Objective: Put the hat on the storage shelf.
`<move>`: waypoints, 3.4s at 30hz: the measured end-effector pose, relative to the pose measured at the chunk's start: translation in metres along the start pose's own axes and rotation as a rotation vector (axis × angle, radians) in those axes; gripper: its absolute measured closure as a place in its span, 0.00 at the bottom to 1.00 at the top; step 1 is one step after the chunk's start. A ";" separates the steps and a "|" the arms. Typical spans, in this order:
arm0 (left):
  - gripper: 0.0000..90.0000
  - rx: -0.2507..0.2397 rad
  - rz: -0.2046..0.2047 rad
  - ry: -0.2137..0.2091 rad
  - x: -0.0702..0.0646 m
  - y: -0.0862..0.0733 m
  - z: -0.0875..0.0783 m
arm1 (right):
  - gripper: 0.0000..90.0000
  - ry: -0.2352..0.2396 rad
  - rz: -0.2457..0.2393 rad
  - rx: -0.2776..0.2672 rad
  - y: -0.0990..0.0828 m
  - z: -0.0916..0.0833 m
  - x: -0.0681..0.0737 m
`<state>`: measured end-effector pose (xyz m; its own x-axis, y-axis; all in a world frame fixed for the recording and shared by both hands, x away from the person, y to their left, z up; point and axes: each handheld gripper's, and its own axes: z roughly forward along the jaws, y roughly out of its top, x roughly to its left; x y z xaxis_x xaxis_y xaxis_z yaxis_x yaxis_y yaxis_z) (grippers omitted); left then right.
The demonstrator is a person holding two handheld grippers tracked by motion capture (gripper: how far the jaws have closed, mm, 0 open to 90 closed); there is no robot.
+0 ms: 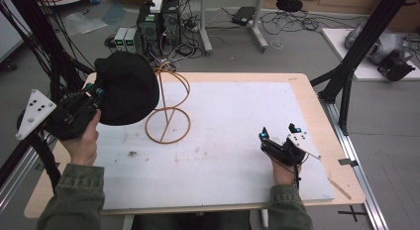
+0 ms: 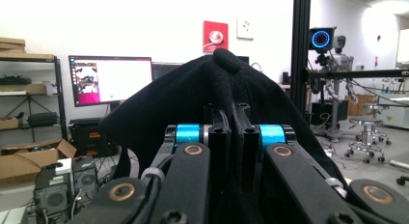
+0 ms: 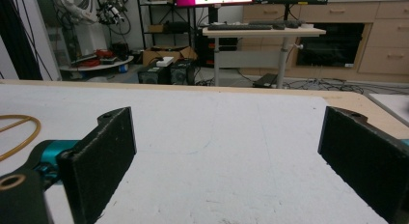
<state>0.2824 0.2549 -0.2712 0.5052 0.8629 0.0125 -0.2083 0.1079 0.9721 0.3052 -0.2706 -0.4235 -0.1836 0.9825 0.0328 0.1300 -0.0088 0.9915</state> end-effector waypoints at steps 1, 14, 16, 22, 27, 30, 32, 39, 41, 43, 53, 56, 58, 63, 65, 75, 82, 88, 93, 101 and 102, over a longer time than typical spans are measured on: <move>0.97 0.000 0.001 -0.006 -0.001 0.001 0.005 | 0.06 -0.002 -0.006 -0.004 0.000 0.000 -0.001; 0.97 0.040 0.018 -0.061 -0.014 0.004 0.052 | 0.06 -0.005 0.002 -0.008 0.001 -0.001 -0.002; 0.97 0.045 0.015 -0.069 -0.015 0.003 0.058 | 0.06 -0.002 0.011 -0.003 0.001 -0.002 -0.002; 0.97 0.072 0.000 -0.082 -0.016 0.003 0.077 | 0.06 0.007 0.025 -0.012 0.001 -0.001 -0.003; 0.97 0.100 0.013 -0.072 -0.016 0.002 0.087 | 0.06 0.013 0.034 -0.015 0.001 0.002 -0.003; 0.96 0.115 0.005 -0.070 -0.014 0.000 0.092 | 0.06 0.018 0.036 -0.014 0.001 0.003 -0.003; 0.96 0.127 -0.005 -0.072 -0.012 -0.002 0.095 | 0.06 0.019 0.037 -0.011 0.001 0.002 -0.002; 0.96 0.176 -0.024 -0.078 -0.007 -0.010 0.103 | 0.06 0.025 0.034 -0.010 0.001 0.002 -0.002; 0.96 0.210 -0.018 -0.088 -0.007 -0.012 0.103 | 0.06 0.027 0.040 -0.008 0.001 0.001 -0.001; 0.96 0.222 -0.009 -0.090 -0.008 -0.015 0.102 | 0.06 0.025 0.040 -0.010 0.001 0.001 -0.002; 0.96 0.223 -0.052 -0.077 -0.001 -0.024 0.104 | 0.06 0.037 0.046 -0.005 0.001 0.003 0.000; 0.96 0.234 -0.082 -0.088 0.002 -0.025 0.107 | 0.06 0.039 0.046 -0.004 0.001 0.004 0.000; 0.96 0.239 -0.083 -0.097 0.001 -0.026 0.107 | 0.06 0.036 0.041 -0.006 0.001 0.003 -0.001; 0.91 0.247 -0.096 -0.107 -0.001 -0.028 0.108 | 0.06 0.034 0.044 -0.006 0.001 0.003 -0.001; 0.85 0.259 -0.097 -0.093 -0.002 -0.029 0.108 | 0.06 0.038 0.043 -0.007 0.001 0.003 -0.001; 0.60 0.255 -0.132 -0.059 0.001 -0.034 0.105 | 0.06 0.037 0.045 -0.011 0.001 0.003 -0.001; 0.35 0.198 -0.094 0.006 0.000 -0.032 0.097 | 0.06 0.026 0.051 -0.022 0.002 0.001 -0.001; 0.21 0.205 -0.074 0.051 0.003 -0.032 0.090 | 0.06 0.029 0.069 -0.018 0.004 0.000 -0.001; 0.17 0.200 -0.085 0.050 0.006 -0.030 0.079 | 0.06 0.027 0.061 -0.022 0.005 0.000 0.000; 0.16 0.154 -0.083 0.076 0.012 -0.032 0.051 | 0.06 0.023 0.053 -0.025 0.005 -0.003 0.001; 0.16 0.155 -0.078 0.090 0.013 -0.032 0.048 | 0.06 0.022 0.050 -0.023 0.005 -0.003 0.001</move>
<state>0.3358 0.2385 -0.2906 0.4363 0.8964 -0.0785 -0.0365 0.1048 0.9938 0.3032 -0.2702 -0.4178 -0.1991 0.9763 0.0852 0.1178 -0.0625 0.9911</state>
